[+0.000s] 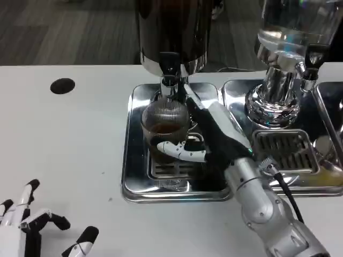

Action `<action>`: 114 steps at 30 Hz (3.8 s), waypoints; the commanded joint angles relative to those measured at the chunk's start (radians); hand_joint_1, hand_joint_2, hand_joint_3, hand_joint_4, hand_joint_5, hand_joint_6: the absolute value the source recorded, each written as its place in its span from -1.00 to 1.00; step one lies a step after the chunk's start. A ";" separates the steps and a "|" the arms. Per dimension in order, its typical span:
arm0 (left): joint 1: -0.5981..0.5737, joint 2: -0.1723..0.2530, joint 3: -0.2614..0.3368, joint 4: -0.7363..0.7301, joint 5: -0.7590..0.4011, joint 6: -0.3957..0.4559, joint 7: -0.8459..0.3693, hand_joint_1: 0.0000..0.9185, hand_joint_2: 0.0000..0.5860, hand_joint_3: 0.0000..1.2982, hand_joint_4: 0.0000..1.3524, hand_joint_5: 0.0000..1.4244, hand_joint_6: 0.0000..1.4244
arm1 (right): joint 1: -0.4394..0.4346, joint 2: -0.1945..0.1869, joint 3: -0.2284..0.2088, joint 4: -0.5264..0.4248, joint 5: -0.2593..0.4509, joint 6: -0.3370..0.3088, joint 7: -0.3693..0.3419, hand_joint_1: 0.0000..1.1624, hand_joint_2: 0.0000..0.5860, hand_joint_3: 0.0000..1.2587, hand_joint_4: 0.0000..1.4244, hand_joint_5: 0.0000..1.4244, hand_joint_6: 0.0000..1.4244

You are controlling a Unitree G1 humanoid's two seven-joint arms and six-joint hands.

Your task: Grasp the cup under the faucet to collect the drink, then remove the cup.

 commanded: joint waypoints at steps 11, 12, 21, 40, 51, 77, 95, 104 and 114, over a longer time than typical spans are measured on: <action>0.001 -0.008 -0.002 0.006 -0.002 0.010 0.001 -0.99 -0.57 0.12 -0.91 -0.71 -0.81 | 0.047 -0.013 -0.013 -0.041 0.029 -0.004 0.022 0.23 -0.39 -1.00 -0.92 -0.90 -0.73; 0.003 -0.010 -0.004 0.007 0.002 0.013 0.004 -0.99 -0.57 0.12 -0.91 -0.71 -0.81 | 0.047 -0.011 -0.014 -0.035 0.032 -0.007 0.022 0.23 -0.39 -1.00 -0.92 -0.90 -0.73; 0.018 -0.016 0.001 0.016 0.002 0.013 0.020 -0.99 -0.54 0.12 -0.90 -0.69 -0.79 | 0.025 -0.009 -0.007 0.007 0.027 -0.014 0.018 0.23 -0.39 -1.00 -0.92 -0.90 -0.72; 0.035 -0.013 0.020 0.047 -0.047 -0.018 0.036 -0.99 -0.52 0.15 -0.89 -0.69 -0.77 | 0.015 0.017 -0.038 0.073 0.050 -0.072 -0.003 0.31 -0.42 -0.84 -0.77 -0.81 -0.63; 0.056 -0.021 0.042 0.033 -0.085 -0.039 0.043 -0.98 -0.51 0.16 -0.89 -0.69 -0.77 | -0.003 0.020 -0.043 0.110 0.040 -0.090 -0.023 0.31 -0.42 -0.80 -0.73 -0.78 -0.62; 0.070 -0.032 0.074 0.058 -0.106 -0.078 0.041 -0.98 -0.49 0.16 -0.89 -0.69 -0.77 | -0.030 0.057 -0.052 0.201 0.033 -0.132 -0.136 0.37 -0.40 -0.20 -0.28 -0.47 -0.47; 0.052 -0.033 0.078 0.079 -0.115 -0.106 0.027 -0.97 -0.41 0.15 -0.89 -0.69 -0.79 | 0.019 0.040 -0.064 0.150 0.033 -0.160 -0.164 0.36 -0.37 -0.05 -0.13 -0.34 -0.45; 0.011 -0.035 0.053 0.046 -0.092 -0.087 -0.001 -0.96 -0.41 0.15 -0.89 -0.69 -0.79 | 0.078 0.012 -0.076 0.034 0.036 -0.127 -0.142 0.37 -0.38 -0.04 -0.13 -0.34 -0.45; -0.046 -0.038 -0.005 -0.003 0.013 -0.022 -0.021 -0.95 -0.42 0.15 -0.89 -0.70 -0.79 | 0.220 -0.031 -0.104 -0.171 0.026 -0.078 -0.122 0.37 -0.40 -0.03 -0.12 -0.34 -0.45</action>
